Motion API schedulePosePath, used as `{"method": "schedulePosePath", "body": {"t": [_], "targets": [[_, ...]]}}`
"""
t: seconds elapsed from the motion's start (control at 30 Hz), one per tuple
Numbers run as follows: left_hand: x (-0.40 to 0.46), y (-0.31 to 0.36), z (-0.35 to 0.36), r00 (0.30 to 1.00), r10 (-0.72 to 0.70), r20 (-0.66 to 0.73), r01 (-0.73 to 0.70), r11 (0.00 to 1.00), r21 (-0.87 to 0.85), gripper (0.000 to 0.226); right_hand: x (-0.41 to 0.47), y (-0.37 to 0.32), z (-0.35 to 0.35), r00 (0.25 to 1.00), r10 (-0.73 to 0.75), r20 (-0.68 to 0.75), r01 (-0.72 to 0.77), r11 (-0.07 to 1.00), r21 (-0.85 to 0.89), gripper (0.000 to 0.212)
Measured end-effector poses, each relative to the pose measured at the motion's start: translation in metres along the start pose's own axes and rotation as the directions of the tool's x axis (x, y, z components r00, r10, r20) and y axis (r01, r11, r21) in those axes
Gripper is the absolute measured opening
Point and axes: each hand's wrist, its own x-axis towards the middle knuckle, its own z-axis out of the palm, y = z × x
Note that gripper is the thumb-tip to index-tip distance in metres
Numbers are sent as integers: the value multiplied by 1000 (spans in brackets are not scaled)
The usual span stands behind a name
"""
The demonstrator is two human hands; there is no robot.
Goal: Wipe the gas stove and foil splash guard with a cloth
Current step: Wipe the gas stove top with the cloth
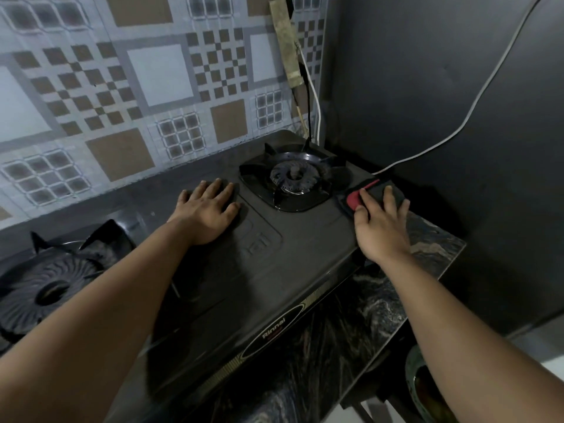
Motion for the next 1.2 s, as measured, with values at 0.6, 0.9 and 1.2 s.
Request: {"method": "schedulePosePath", "body": {"t": [0.6, 0.9, 1.2], "targets": [[-41, 5, -35, 994, 10, 108, 0, 995, -99, 63, -106, -90, 36, 939, -313, 142, 341, 899, -275, 55], [-169, -54, -60, 989, -58, -133, 16, 955, -296, 46, -121, -96, 38, 898, -385, 215, 435, 853, -289, 54], [-293, -139, -36, 923, -376, -79, 318, 862, -394, 66, -129, -103, 39, 873, -414, 259, 479, 828, -292, 56]]}}
